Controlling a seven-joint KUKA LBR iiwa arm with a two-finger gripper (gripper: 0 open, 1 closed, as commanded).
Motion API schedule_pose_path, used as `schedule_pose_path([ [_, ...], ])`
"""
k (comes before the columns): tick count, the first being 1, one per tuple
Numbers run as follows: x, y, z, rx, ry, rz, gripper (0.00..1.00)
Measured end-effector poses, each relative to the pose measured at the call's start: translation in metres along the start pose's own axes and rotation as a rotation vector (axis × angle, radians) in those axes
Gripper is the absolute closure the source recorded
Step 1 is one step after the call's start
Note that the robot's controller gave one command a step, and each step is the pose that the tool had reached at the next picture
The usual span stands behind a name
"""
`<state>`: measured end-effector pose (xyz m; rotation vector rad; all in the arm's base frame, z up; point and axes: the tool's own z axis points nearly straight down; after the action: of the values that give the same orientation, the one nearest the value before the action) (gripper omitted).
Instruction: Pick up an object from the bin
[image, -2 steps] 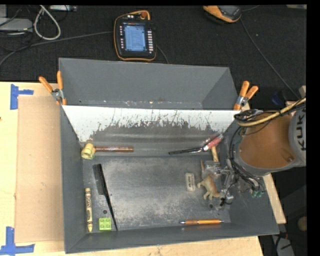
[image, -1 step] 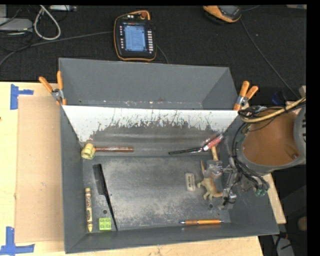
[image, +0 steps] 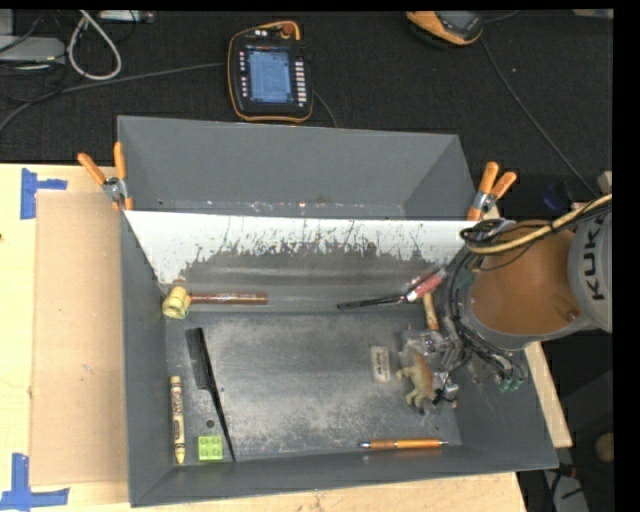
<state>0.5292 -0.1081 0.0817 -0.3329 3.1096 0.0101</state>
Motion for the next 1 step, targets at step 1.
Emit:
schedule_pose_path([
  [1,0.0001,0.0000,0.0000,0.000,0.000,0.001,1.00],
])
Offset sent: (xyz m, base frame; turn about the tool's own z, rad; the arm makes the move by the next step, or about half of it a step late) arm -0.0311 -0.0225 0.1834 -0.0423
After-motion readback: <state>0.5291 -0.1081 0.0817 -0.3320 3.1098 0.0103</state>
